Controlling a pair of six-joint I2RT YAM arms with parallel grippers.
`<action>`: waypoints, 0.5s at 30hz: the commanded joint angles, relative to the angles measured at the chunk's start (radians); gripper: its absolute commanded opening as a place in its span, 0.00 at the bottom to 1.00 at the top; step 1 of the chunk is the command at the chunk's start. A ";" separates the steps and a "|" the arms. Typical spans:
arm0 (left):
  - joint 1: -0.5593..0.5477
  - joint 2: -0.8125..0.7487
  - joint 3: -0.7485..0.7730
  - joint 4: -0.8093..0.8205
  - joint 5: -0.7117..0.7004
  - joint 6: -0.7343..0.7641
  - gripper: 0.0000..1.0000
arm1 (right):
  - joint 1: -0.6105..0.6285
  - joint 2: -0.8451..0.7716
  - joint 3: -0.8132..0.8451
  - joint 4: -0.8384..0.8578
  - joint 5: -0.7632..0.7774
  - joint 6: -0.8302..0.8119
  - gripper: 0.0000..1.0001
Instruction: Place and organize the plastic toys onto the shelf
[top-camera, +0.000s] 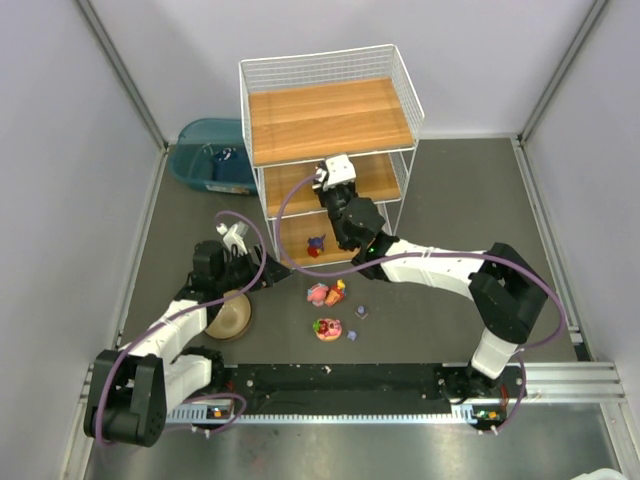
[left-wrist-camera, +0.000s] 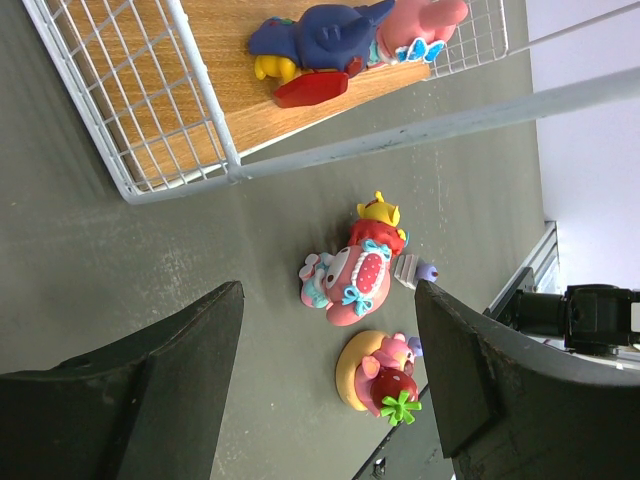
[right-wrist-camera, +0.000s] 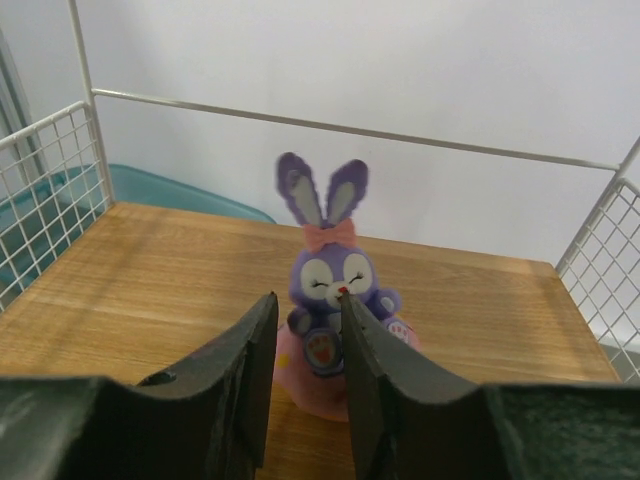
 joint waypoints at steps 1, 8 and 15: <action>0.001 0.003 0.022 0.053 0.018 0.011 0.75 | -0.006 -0.018 -0.029 -0.033 0.038 0.019 0.31; 0.001 0.005 0.024 0.054 0.020 0.008 0.75 | -0.001 -0.053 -0.057 -0.055 0.029 0.039 0.30; 0.001 0.000 0.022 0.056 0.021 0.008 0.75 | 0.025 -0.082 -0.075 -0.073 0.038 0.032 0.30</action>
